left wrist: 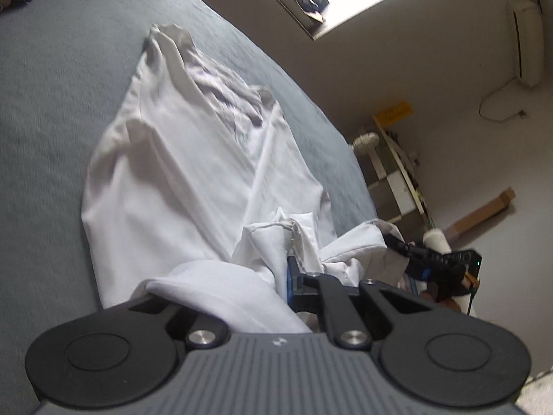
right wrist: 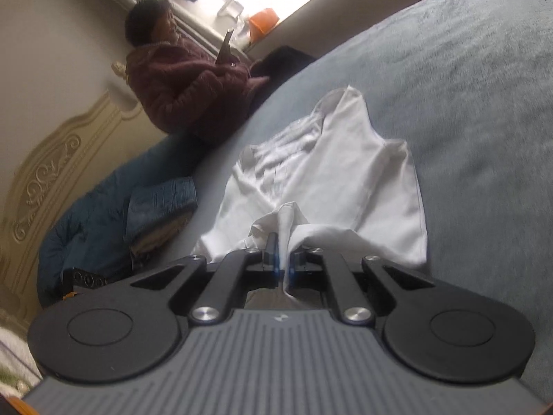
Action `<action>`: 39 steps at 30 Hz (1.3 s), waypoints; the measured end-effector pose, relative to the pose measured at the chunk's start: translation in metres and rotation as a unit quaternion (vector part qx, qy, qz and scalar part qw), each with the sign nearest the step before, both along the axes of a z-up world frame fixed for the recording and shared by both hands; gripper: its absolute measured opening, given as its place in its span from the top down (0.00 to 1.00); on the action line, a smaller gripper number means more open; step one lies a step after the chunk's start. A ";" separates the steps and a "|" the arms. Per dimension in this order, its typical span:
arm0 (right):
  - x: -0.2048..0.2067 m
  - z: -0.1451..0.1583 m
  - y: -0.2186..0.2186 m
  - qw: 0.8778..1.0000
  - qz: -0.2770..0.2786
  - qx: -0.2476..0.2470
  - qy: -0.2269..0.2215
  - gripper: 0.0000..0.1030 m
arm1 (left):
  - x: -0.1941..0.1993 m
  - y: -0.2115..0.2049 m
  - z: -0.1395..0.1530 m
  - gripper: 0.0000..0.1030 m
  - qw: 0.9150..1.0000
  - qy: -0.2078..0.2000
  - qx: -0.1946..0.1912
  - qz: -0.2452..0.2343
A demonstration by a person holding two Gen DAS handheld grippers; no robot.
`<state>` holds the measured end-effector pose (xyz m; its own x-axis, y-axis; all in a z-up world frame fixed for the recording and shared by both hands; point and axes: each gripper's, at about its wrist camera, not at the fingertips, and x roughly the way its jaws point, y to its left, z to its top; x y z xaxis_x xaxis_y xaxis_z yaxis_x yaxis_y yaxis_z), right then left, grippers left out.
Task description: Fold clothes
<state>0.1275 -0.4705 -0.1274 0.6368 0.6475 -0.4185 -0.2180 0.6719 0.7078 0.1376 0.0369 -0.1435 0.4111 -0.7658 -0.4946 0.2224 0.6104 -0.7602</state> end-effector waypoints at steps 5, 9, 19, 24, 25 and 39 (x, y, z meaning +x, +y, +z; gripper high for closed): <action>0.046 -0.019 0.000 0.999 -0.022 0.026 0.002 0.97 | 0.047 0.006 -0.015 0.93 0.999 0.009 0.005 0.037; 0.075 -0.045 0.002 0.998 -0.042 0.039 0.024 0.97 | 0.073 0.010 -0.034 0.93 0.998 0.025 0.012 0.060; 0.102 -0.095 0.009 0.990 -0.088 0.062 0.094 0.93 | 0.090 0.031 -0.058 0.43 0.986 0.117 -0.058 0.103; 0.097 -0.094 0.010 0.987 -0.096 0.079 0.102 0.65 | 0.084 0.042 -0.051 0.16 0.977 0.133 -0.101 0.136; 0.095 -0.091 0.010 0.987 -0.096 0.078 0.099 0.58 | 0.082 0.044 -0.049 0.12 0.975 0.134 -0.104 0.145; 0.068 -0.076 -0.002 0.982 -0.147 0.075 0.087 0.32 | 0.054 0.084 -0.041 0.08 0.956 0.126 -0.168 0.205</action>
<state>0.1958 -0.4725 -0.2039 0.7333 0.5086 -0.4512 0.1033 0.5726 0.8133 0.1914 0.1205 -0.1845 0.6100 -0.6997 -0.3719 -0.1995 0.3186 -0.9267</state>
